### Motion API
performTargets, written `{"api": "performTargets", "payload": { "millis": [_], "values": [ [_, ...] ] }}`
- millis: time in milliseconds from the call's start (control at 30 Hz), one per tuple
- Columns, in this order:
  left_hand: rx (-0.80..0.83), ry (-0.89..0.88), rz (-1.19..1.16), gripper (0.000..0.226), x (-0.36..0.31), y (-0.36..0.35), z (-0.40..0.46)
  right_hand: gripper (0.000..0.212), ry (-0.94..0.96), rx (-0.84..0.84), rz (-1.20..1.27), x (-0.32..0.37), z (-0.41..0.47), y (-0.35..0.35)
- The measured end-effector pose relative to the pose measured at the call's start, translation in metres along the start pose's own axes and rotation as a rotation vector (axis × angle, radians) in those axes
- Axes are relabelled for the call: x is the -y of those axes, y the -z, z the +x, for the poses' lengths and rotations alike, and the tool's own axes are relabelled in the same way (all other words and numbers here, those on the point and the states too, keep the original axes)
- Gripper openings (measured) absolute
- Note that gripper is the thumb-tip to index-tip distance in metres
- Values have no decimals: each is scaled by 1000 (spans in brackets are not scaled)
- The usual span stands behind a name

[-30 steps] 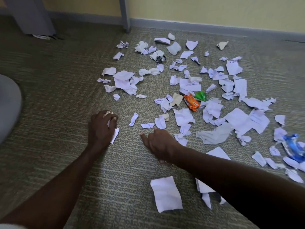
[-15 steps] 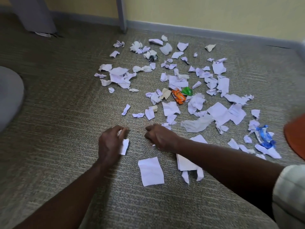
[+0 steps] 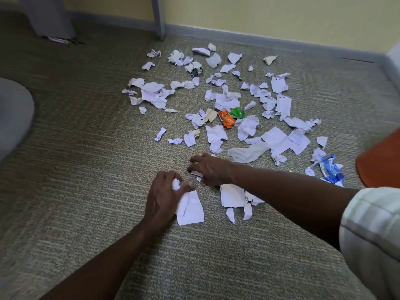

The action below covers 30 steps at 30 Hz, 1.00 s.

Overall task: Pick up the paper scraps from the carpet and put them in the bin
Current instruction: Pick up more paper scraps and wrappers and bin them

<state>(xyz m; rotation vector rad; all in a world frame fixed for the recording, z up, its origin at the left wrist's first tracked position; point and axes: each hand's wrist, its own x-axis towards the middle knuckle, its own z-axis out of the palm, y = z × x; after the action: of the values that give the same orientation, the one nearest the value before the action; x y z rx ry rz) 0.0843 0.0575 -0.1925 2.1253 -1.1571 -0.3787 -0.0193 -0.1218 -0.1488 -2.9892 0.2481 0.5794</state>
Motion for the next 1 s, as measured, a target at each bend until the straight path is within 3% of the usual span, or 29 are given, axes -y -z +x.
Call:
{"api": "performTargets", "payload": {
  "millis": [133,200,367,533,600,700,867,1000],
  "values": [
    [80,-249,255,63,9,-11,-26,16,56,-135,25,1,-6,0],
    [109,-344,354,69,9,-14,-33,9,73,-170,57,-2,-8,-4],
    [118,-435,419,42,7,-20,-33,10,-86,-252,407,-7,-9,10],
    [196,-443,348,38,7,-18,-22,12,-379,-460,678,-15,-7,31],
    [199,-420,274,37,5,-15,-15,14,-495,-473,798,-18,-8,34],
    [220,-231,109,34,-3,-8,-5,14,-621,-419,999,-20,-15,35],
    [194,62,-122,38,-20,4,22,19,-645,-322,1153,-24,-29,46],
    [145,71,-244,26,-54,10,41,33,-745,-287,1338,-26,-33,58]
  ]
}}
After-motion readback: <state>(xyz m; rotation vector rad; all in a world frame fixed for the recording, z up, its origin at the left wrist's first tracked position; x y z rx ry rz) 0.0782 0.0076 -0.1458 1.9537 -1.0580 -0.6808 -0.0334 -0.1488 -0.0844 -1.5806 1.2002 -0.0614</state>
